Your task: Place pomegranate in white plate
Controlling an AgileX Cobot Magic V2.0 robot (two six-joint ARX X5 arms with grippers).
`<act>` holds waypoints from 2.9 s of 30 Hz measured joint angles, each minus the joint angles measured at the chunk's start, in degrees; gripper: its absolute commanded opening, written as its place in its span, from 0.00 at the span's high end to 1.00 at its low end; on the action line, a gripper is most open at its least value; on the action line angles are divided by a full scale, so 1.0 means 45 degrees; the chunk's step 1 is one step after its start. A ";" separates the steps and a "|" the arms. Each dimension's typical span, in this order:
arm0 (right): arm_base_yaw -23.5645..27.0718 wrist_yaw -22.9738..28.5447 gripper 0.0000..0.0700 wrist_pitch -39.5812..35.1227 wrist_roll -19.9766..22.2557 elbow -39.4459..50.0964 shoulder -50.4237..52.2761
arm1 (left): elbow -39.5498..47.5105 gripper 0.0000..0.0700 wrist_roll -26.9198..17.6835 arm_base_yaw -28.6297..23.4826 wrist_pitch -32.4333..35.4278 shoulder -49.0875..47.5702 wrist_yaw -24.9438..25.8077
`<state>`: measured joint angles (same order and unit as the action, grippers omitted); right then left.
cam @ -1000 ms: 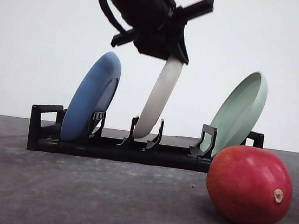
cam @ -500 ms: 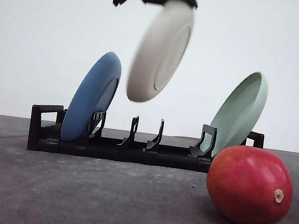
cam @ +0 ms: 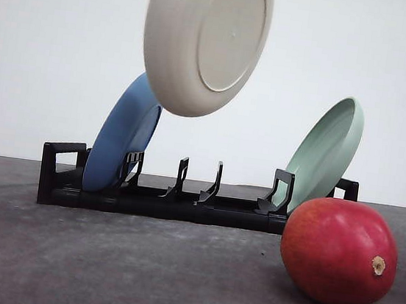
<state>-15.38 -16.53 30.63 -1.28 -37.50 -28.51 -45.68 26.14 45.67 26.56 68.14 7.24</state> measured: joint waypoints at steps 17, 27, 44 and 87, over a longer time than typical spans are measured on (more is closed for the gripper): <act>0.0000 0.0000 0.49 0.0000 0.0000 0.0000 0.0000 | 0.3511 0.99 -0.2434 0.0925 -0.2480 -0.2482 0.0118; 0.0000 0.0001 0.49 0.0000 0.0000 0.0000 0.0000 | 0.3513 0.99 -0.7753 0.2469 -0.3209 -0.0393 -0.0764; 0.0000 0.0000 0.49 0.0000 0.0000 0.0000 0.0000 | 0.3513 0.94 -1.0571 0.3444 -0.2982 0.2382 -0.2897; 0.0000 -0.0286 0.49 0.1001 -0.0165 0.0000 -0.0005 | 0.1517 0.54 -0.3937 -0.4696 -1.3376 -0.4075 -0.0069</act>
<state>-15.38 -17.82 35.14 -2.02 -37.50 -28.53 -38.85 8.43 24.54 -33.63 49.80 6.93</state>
